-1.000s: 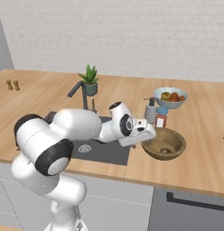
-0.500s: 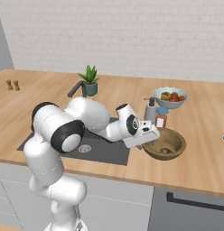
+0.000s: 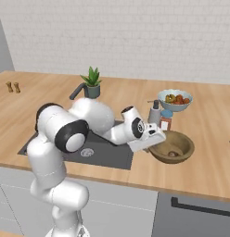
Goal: Pick the mushroom from the sink and place it in the bowl. Then pick the bowl and place it in the microwave. Then close the microwave door and press the start button.
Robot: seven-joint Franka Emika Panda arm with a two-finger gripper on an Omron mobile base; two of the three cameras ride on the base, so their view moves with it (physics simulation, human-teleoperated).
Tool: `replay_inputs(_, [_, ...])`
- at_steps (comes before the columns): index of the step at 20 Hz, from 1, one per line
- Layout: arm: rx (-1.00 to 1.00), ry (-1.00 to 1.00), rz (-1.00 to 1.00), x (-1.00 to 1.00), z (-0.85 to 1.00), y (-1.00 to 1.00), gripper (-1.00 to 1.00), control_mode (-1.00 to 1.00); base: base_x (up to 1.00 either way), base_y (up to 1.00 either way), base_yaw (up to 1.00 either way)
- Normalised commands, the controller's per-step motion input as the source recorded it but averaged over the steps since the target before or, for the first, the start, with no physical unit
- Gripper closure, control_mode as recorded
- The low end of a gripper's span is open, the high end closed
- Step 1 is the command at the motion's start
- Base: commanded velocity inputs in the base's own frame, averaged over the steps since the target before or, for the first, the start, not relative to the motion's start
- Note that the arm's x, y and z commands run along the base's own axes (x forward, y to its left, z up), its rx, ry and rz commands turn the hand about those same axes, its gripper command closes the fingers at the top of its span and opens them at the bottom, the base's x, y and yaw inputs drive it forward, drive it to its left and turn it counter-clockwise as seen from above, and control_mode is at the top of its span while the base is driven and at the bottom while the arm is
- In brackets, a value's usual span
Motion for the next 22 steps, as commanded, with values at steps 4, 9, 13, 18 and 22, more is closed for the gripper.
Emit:
replay_inputs(4, [0.00,-0.07,0.05,-0.33,1.00,0.71,1.00,-1.00,0.00,0.00,0.00])
replay_inputs(9, [0.00,-0.01,0.11,-0.26,1.00,1.00,1.00,-1.00,0.00,0.00,0.00])
replay_inputs(13, [0.00,0.00,0.09,-0.20,1.00,0.94,1.00,-1.00,0.00,0.00,0.00])
replay_inputs(18, [0.00,0.00,0.12,-0.43,1.00,0.61,1.00,-1.00,0.00,0.00,0.00])
replay_inputs(22, [0.06,0.00,0.16,-0.51,1.00,0.38,1.00,-1.00,0.00,0.00,0.00])
